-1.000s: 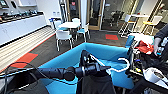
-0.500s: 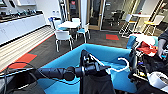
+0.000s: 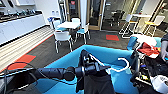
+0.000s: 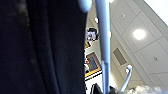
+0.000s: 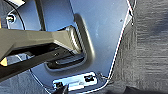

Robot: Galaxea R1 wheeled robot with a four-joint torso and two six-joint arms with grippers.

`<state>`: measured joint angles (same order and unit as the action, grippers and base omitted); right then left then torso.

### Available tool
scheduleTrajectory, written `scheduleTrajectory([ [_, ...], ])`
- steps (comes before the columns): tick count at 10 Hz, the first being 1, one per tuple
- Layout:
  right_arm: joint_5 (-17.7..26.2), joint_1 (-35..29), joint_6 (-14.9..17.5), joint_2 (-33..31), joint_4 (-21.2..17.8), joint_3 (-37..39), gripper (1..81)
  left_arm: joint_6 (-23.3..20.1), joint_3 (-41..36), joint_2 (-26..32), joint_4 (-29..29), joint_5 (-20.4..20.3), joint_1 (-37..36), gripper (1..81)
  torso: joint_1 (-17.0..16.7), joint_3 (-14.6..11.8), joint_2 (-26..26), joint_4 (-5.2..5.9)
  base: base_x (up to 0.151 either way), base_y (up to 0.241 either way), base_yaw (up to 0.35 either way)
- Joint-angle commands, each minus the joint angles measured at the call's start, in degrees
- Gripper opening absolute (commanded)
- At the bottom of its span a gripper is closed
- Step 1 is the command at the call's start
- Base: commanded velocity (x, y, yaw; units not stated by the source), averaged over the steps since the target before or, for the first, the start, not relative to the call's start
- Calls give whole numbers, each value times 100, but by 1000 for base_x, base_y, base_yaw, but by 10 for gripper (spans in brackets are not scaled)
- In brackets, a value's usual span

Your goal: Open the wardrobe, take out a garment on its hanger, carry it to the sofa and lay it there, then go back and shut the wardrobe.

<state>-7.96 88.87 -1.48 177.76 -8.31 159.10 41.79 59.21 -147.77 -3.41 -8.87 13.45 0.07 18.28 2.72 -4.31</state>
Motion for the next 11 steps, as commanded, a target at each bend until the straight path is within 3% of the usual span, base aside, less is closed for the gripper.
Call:
scheduleTrajectory([
  [1,392,-22,16,25,23,-20,811,-101,-269,-16,-168,-123,-822,10,0,0,0,0,0,0,0],
  [6,401,-40,16,25,14,-20,811,-83,416,-692,-151,-114,-900,10,0,2,-4,0,0,0,0],
  [10,401,-66,7,17,5,-20,811,-74,469,-684,-151,-106,-988,10,0,2,-4,0,0,0,0],
  [11,401,-58,7,16,14,-20,811,-74,521,-684,-134,-106,-988,10,0,527,-4,0,0,0,0],
])
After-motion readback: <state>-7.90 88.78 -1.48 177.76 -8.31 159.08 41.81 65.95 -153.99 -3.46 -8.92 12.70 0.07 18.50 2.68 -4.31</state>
